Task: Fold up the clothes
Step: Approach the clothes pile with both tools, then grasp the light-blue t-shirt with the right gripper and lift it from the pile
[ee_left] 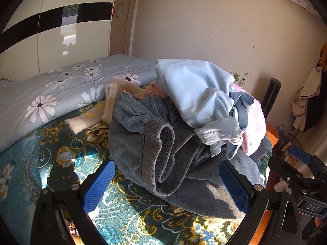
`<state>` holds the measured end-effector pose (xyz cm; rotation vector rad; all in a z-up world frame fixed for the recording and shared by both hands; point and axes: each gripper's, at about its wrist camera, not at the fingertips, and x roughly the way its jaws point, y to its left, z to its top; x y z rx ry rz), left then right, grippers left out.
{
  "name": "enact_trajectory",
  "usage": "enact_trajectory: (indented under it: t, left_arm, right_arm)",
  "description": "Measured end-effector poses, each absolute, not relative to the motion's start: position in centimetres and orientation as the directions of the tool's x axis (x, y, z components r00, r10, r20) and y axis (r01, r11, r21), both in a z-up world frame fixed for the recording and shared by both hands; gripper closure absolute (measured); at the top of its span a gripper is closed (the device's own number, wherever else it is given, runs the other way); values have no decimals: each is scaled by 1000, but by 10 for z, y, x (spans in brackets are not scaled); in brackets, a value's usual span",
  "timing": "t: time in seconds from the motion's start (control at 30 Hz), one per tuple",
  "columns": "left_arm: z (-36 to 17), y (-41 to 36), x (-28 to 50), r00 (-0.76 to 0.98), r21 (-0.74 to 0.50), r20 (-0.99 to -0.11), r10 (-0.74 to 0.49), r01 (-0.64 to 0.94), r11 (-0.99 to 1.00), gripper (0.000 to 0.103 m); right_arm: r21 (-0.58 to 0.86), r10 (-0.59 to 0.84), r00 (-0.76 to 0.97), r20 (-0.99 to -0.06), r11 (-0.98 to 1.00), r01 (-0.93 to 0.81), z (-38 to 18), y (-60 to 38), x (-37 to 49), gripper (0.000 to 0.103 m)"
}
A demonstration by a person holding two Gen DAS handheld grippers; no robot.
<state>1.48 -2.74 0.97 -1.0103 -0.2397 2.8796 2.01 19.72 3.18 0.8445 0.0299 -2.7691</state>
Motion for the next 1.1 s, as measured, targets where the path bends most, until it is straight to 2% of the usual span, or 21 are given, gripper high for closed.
enact_trajectory:
  t: [0.53,0.8,0.9,1.1]
  left_arm:
    - [5,-47,18,-777,-194,-615,131,-12,-981,0]
    - [6,-66,29,-790,-205,-598,136,-13,-979,0]
    - [7,-80,36,-796,-194,-593,121,-4,-981,0]
    - [1,-118,55,-799,-161,-598,67,39,-986,0]
  right_arm:
    - [58,-240,-784,-573,-966,253,25,186,15,0]
    - [95,-331,-786,-522,-938,332,41,178,9,0]
    - [47,-359,-789,-498,-920,388,56,156,-4,0]
    - [-58,-337,-793,-507,-905,422,62,100,-50,0]
